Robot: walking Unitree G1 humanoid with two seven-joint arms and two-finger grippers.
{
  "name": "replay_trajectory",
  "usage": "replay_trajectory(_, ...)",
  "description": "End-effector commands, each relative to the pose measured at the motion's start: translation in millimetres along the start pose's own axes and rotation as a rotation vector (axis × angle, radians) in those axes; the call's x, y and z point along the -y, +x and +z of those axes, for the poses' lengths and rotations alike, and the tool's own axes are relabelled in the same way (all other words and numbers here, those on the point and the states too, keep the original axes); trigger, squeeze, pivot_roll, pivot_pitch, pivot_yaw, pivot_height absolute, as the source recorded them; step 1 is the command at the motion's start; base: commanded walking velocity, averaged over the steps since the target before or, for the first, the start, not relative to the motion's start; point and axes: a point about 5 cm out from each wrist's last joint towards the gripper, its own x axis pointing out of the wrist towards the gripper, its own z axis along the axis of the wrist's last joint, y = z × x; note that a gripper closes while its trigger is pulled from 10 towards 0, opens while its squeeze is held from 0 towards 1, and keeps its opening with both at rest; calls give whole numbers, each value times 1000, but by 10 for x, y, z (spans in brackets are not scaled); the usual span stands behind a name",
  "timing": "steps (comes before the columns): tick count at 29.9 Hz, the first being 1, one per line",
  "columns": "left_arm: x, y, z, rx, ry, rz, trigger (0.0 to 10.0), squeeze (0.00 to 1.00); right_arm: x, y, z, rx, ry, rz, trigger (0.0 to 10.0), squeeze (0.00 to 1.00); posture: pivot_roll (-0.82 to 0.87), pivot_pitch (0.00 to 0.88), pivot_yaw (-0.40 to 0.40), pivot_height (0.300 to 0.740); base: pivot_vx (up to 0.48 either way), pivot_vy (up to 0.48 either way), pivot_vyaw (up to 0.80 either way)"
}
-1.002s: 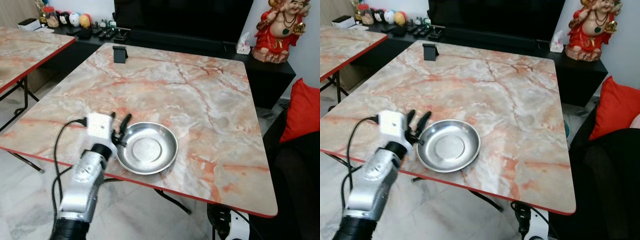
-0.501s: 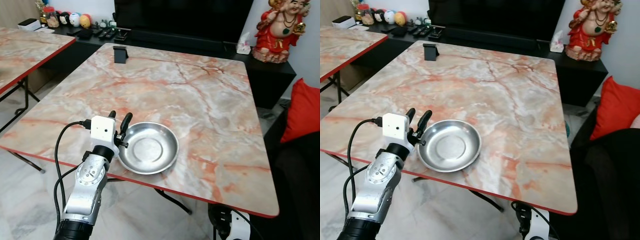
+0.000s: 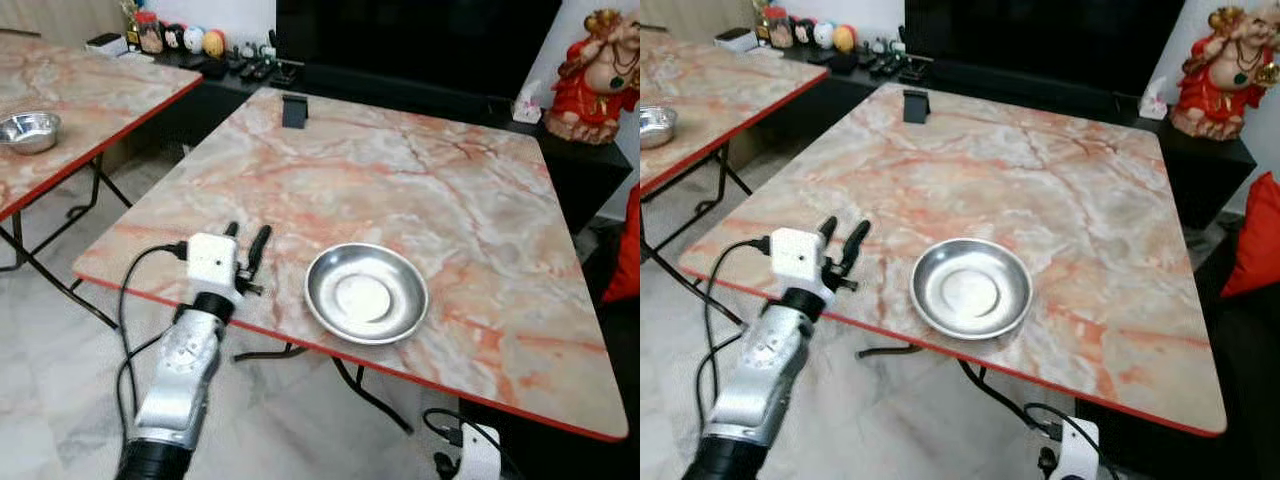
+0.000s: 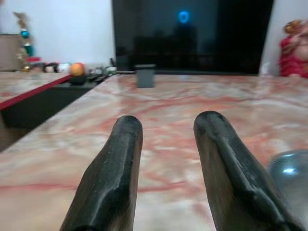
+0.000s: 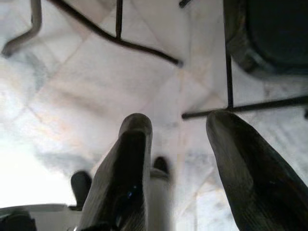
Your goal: Setting the table
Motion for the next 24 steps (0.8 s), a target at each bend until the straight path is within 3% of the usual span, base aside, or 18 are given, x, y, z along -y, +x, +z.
replay_trajectory(1,81,32,31,18,-12,-25,10000,0,71,-2,4,-4,-3,-21,10000,0,51,0,-48,740,0,337,0)
replay_trajectory(24,38,62,44,33,-6,-21,10000,0,64,-5,-6,-2,1,-22,10000,0,50,0,-42,740,0,342,0)
